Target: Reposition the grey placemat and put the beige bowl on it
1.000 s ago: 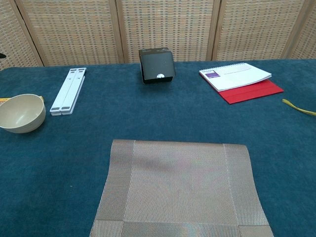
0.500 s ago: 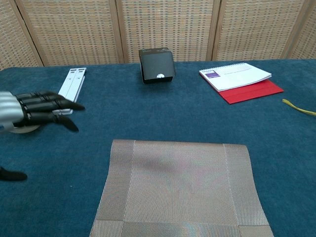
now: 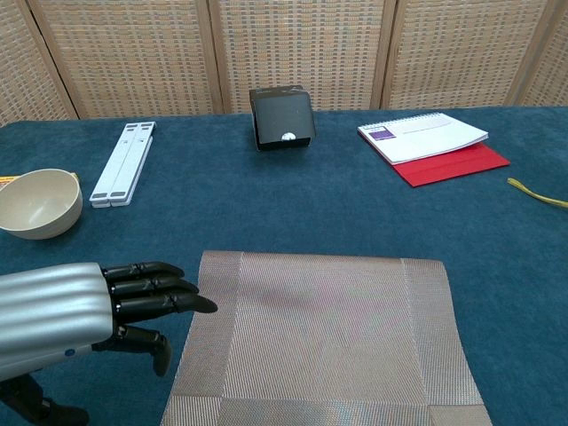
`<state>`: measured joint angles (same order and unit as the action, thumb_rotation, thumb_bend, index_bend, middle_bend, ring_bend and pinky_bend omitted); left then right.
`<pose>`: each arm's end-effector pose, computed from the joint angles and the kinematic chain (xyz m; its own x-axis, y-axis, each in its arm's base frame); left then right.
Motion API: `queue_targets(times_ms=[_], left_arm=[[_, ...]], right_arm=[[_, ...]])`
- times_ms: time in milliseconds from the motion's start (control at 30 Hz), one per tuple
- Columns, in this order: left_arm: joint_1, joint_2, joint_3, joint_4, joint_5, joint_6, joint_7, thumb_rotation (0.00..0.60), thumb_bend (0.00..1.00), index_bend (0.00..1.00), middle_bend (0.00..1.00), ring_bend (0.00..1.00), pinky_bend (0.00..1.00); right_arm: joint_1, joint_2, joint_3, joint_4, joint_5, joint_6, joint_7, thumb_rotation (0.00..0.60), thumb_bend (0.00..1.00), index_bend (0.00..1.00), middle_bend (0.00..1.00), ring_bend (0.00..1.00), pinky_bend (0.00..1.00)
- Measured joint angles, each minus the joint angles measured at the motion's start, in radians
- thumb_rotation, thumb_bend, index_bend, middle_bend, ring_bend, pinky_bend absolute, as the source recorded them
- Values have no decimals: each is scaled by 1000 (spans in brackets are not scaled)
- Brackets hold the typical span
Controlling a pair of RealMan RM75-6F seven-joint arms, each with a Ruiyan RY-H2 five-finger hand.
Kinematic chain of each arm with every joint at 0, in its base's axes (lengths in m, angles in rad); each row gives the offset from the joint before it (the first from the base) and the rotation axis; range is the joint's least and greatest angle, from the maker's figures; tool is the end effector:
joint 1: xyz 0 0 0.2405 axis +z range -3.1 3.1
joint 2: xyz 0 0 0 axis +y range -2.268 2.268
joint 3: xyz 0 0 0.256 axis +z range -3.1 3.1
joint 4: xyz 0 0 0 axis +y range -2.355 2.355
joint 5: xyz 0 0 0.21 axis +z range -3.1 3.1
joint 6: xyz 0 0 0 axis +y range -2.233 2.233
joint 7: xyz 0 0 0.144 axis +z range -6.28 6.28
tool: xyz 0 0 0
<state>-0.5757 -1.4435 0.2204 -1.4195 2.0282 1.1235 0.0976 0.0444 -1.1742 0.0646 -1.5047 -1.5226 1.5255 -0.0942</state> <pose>-0.2027 0.1947 -0.0231 0.7036 0.1629 0.6917 0.4169 -0.8829 -0.2162 -0.3279 -0.1720 0.1577 0.5253 0.0376 0.8501 -0.8509 0.0162 0.5251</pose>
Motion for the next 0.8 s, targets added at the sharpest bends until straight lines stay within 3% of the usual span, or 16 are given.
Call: queue_targets(times_ms=[233,567,800], left_arm=[[-16,-70,8,30,-5,-36,0,600,54,371,0,0,0],[-53,-124,-19,20,-64,-117,42,600,71,379,0,0,0],[-71,-139,-27,5,-82,-129,59,600,231,397,0,0,0]], right_arm=[[4,-1,2,7,7,-9,7,600,0,0,0,0,0],[7,1,6,12,19,-16,18,600,0,0,0,0,0],[9,1,8,14,25,-20,22,600,0,0,0,0,0]])
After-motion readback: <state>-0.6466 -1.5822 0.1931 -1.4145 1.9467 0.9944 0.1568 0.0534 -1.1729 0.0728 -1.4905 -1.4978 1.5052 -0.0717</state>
